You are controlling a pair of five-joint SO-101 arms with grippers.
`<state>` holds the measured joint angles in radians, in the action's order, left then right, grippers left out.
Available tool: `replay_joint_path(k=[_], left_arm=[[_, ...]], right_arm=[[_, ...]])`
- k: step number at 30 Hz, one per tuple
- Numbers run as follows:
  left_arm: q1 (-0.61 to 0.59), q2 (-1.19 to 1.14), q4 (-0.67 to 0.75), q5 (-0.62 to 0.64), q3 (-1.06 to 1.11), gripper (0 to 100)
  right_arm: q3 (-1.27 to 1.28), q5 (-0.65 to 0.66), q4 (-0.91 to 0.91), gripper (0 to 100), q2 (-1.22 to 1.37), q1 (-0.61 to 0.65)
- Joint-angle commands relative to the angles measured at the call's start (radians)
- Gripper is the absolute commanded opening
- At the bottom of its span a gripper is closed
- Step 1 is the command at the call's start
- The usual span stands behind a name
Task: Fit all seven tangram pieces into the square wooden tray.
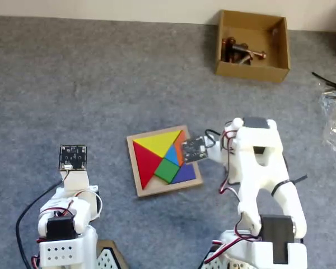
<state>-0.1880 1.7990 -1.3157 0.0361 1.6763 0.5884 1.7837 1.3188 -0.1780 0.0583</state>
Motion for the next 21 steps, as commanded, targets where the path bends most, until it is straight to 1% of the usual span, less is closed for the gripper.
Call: replay_joint_path(k=[1, 4, 12, 15, 19, 21], left_arm=[[-0.008, -0.007, -0.008, 0.002, 0.021, 0], [-0.008, -0.007, -0.008, 0.002, 0.021, 0], [-0.008, -0.007, -0.008, 0.002, 0.021, 0], [-0.008, -0.007, -0.008, 0.002, 0.021, 0], [-0.008, -0.007, -0.008, 0.002, 0.021, 0], [-0.008, -0.007, -0.008, 0.002, 0.021, 0]], right_arm=[[-0.058, 0.055, 0.016, 16.3, -0.002, -0.044], [-0.065, 0.115, 0.016, 16.3, -0.002, -0.068], [-0.061, 0.236, 0.016, 16.6, 0.001, -0.073], [-0.061, 0.256, 0.010, 16.6, 0.001, -0.068], [-0.053, 0.259, -0.094, 16.6, 0.002, -0.071], [-0.027, 0.259, -0.104, 16.7, 0.007, -0.070]])
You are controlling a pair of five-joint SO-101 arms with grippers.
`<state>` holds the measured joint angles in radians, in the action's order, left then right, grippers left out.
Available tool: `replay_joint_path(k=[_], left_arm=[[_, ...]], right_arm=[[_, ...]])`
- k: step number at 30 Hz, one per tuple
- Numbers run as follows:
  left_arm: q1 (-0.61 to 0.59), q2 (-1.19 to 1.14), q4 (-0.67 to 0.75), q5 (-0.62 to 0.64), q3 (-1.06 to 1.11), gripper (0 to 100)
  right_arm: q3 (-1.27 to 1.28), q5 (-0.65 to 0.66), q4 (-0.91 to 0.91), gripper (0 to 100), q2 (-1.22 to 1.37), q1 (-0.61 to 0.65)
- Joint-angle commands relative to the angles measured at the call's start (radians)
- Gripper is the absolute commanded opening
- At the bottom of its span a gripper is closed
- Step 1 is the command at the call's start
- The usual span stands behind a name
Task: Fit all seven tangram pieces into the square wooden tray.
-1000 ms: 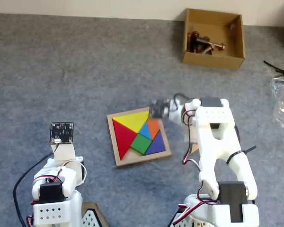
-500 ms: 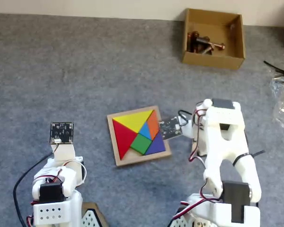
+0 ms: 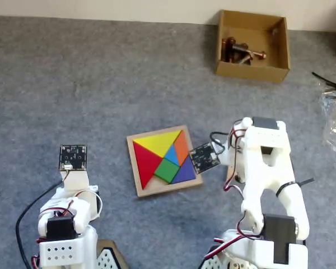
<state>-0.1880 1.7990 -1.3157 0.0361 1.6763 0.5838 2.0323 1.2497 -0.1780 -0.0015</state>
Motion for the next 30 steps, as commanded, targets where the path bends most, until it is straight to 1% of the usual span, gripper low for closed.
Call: replay_joint_path(k=[1, 6, 10, 30], left_arm=[[-0.008, -0.007, -0.008, 0.002, 0.021, 0], [-0.008, -0.007, -0.008, 0.002, 0.021, 0], [-0.008, -0.007, -0.008, 0.002, 0.021, 0], [-0.008, -0.007, -0.008, 0.002, 0.021, 0]], right_arm=[[-0.015, 0.011, -0.039, 16.7, 0.015, -0.007], [-0.019, 0.009, -0.044, 18.4, 0.117, -0.007], [-0.073, 0.008, -0.041, 19.3, 0.179, -0.007], [-0.101, 0.006, -0.044, 19.2, 0.185, -0.013]])
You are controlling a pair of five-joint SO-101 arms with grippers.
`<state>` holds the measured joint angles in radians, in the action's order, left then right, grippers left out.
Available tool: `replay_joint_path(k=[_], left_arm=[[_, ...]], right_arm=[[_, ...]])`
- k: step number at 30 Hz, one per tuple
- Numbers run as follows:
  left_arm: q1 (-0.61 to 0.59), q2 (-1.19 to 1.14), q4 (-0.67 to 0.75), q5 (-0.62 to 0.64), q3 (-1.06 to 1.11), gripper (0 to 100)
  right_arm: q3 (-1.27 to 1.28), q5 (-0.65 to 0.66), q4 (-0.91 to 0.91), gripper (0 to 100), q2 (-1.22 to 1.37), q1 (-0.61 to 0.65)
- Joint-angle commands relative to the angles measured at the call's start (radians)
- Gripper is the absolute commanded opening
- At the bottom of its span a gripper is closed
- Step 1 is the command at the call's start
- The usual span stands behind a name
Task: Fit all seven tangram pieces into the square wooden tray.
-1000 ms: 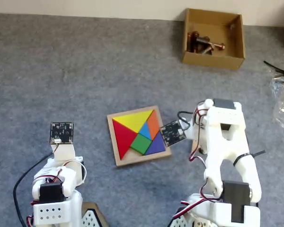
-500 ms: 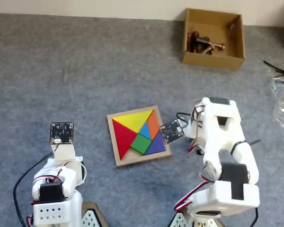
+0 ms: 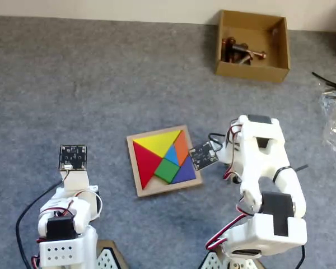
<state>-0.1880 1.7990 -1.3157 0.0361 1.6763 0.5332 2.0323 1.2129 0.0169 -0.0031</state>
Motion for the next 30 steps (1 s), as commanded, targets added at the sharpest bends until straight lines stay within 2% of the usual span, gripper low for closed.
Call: replay_joint_path(k=[1, 7, 15, 25, 30], left_arm=[[-0.008, -0.007, -0.008, 0.002, 0.021, 0], [-0.008, -0.007, -0.008, 0.002, 0.021, 0], [-0.008, -0.007, -0.008, 0.002, 0.021, 0], [-0.008, -0.007, -0.008, 0.002, 0.021, 0], [-0.008, -0.007, -0.008, 0.002, 0.021, 0]], right_arm=[[-0.050, 0.008, -0.007, 19.2, -0.008, -0.012], [-0.050, 0.020, -0.005, 19.5, -0.008, -0.008], [-0.050, 0.193, -0.001, 19.5, -0.008, -0.015], [-0.050, 0.377, -0.005, 19.1, -0.007, -0.081], [-0.050, 0.402, -0.005, 19.1, -0.007, -0.082]])
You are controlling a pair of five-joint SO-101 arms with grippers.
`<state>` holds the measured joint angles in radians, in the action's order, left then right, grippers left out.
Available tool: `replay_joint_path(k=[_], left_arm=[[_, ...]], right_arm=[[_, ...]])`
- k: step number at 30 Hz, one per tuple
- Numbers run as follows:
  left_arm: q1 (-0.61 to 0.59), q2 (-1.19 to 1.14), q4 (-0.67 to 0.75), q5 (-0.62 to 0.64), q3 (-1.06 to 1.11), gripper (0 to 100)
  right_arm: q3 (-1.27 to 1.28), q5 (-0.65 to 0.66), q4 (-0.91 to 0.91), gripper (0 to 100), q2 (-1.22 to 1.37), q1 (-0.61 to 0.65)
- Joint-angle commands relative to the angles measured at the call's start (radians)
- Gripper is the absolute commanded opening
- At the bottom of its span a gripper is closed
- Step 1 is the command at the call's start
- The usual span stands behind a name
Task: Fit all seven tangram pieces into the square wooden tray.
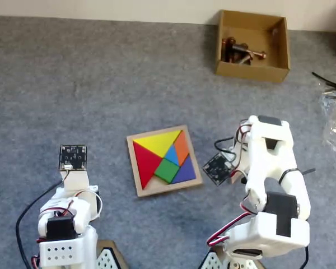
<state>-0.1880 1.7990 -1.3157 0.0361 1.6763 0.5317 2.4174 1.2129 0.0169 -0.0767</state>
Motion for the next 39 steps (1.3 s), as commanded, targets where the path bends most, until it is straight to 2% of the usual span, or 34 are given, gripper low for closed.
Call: replay_joint_path(k=[1, 23, 27, 33, 39], left_arm=[[-0.008, -0.007, -0.008, 0.002, 0.021, 0], [-0.008, -0.007, -0.008, 0.002, 0.021, 0], [-0.008, -0.007, -0.008, 0.002, 0.021, 0], [-0.008, -0.007, -0.008, 0.002, 0.021, 0], [-0.008, -0.007, -0.008, 0.002, 0.021, 0]], right_arm=[[-0.048, 0.017, -0.005, 19.1, -0.007, -0.007], [-0.041, 0.008, -0.007, 16.8, -0.005, 0.002], [-0.041, -0.054, -0.007, 11.5, -0.005, 0.004], [-0.039, -0.083, -0.007, 10.9, -0.005, 0.004], [-0.039, -0.262, -0.007, 10.8, -0.005, 0.068]])
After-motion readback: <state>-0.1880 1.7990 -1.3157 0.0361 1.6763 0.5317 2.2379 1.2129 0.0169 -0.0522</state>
